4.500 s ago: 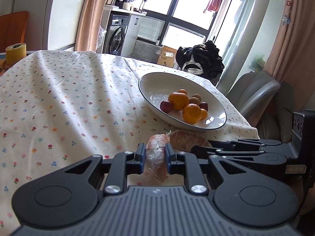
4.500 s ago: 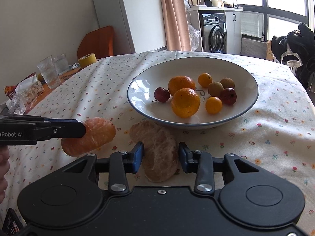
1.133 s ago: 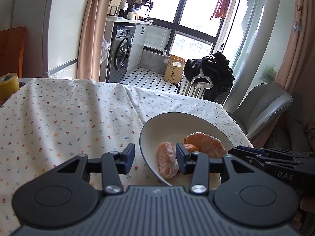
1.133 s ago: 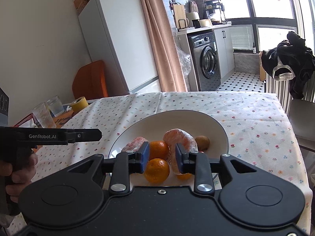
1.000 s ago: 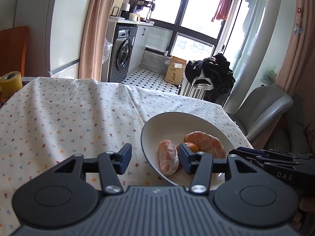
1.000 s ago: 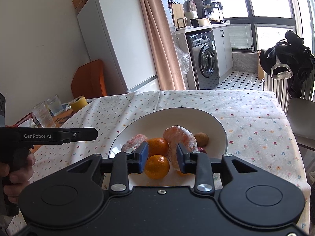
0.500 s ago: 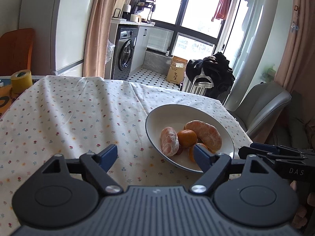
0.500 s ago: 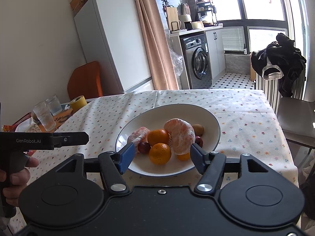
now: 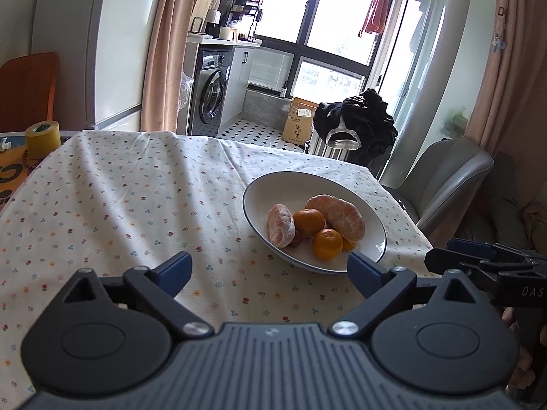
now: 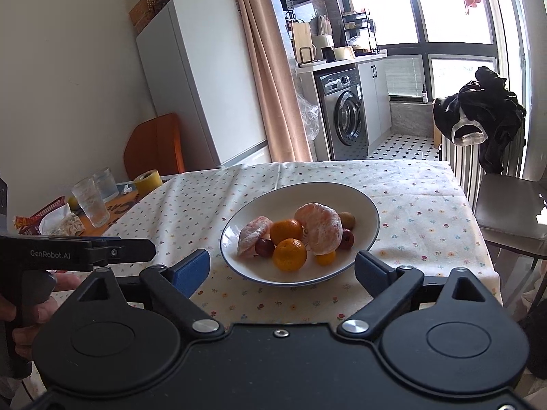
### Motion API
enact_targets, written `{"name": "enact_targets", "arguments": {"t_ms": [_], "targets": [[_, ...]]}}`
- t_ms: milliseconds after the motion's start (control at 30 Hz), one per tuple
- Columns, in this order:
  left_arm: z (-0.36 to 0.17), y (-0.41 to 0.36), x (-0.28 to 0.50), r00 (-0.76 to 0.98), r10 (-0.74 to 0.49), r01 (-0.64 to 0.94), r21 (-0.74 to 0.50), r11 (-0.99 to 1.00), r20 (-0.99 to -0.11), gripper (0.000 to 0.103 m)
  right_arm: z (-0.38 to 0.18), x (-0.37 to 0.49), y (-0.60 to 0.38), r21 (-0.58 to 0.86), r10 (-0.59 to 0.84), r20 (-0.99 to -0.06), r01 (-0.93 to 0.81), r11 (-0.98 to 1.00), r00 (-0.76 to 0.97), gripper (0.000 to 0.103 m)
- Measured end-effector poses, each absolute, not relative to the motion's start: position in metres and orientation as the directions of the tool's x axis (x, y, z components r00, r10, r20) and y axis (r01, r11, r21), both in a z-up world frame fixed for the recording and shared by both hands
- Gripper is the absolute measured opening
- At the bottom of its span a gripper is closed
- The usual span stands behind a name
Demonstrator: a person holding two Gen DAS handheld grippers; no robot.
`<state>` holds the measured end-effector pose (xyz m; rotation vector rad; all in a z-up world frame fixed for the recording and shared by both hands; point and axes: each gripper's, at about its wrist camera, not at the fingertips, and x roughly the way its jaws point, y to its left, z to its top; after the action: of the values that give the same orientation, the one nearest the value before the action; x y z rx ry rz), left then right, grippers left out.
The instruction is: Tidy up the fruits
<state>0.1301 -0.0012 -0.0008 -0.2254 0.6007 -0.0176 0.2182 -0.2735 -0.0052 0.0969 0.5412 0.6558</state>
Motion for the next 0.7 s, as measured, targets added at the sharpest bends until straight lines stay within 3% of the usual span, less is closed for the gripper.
{"name": "enact_targets", "arguments": {"t_ms": [167,700], "targets": [[0.004,-0.002,0.115,0.83,-0.07,-0.061,-0.214,0.975,-0.553,0.099,0.0,0.207,-0.277,0.256,0.616,-0.437,-0.566,0.783,0.655,0.103],[0.028,-0.004,0.068,0.843,-0.059,-0.069,-0.217,0.974,-0.535,0.103,0.016,0.173,-0.287,0.261,0.65,-0.423,-0.602,0.755,0.632,0.103]]}}
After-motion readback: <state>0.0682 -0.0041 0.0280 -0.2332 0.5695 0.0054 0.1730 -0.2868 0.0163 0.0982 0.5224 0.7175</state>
